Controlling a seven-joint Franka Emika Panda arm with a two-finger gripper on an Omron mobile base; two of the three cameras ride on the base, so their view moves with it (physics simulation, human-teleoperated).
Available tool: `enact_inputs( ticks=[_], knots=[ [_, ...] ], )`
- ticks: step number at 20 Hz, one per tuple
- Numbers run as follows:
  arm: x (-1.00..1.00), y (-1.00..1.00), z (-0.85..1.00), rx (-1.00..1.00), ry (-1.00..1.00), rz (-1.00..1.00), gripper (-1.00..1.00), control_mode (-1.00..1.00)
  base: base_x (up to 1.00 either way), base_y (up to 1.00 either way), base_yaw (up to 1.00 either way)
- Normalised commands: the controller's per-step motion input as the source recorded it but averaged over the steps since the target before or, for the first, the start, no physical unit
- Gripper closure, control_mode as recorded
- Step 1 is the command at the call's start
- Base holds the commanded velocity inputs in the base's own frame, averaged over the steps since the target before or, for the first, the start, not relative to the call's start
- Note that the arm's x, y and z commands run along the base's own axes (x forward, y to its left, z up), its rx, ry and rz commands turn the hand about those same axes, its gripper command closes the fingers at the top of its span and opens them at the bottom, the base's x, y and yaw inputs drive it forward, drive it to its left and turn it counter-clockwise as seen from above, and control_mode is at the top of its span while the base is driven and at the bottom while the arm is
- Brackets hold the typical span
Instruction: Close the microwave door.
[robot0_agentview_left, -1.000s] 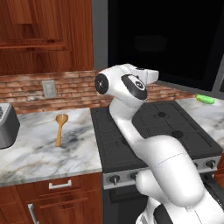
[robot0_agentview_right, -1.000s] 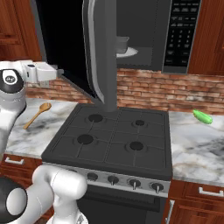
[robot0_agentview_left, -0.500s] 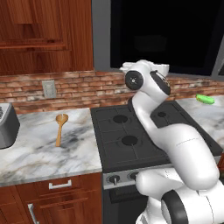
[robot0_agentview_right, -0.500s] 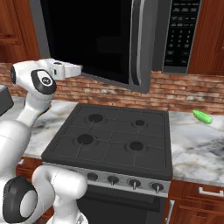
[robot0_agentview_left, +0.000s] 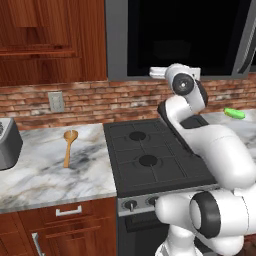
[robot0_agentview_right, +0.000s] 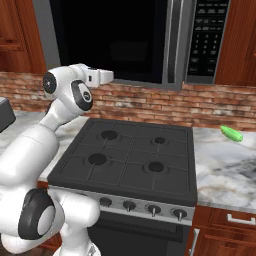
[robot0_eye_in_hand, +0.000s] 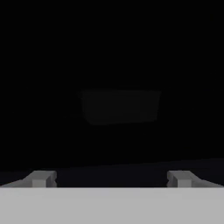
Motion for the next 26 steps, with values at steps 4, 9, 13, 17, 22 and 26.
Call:
enact_inputs(
  ticks=[4, 9, 13, 17, 22, 26],
  knots=[
    [0.23, -0.21, 0.3, 0.07, 0.1, 0.14, -1.0, -1.0, 0.0, 0.0, 0.0],
    [0.16, -0.14, 0.17, 0.09, 0.01, 0.07, -1.0, -1.0, 0.0, 0.0, 0.0],
    [0.1, -0.1, 0.11, 0.07, 0.0, 0.05, -1.0, -1.0, 0.0, 0.0, 0.0],
    [0.03, -0.12, 0.06, 0.08, 0.0, 0.04, -1.0, -1.0, 0.0, 0.0, 0.0],
    [0.03, -0.13, 0.0, 0.07, 0.0, 0.04, -1.0, -1.0, 0.0, 0.0, 0.0],
    [0.03, -0.09, 0.0, 0.04, 0.0, 0.01, -1.0, -1.0, 0.0, 0.0, 0.0]
  ],
)
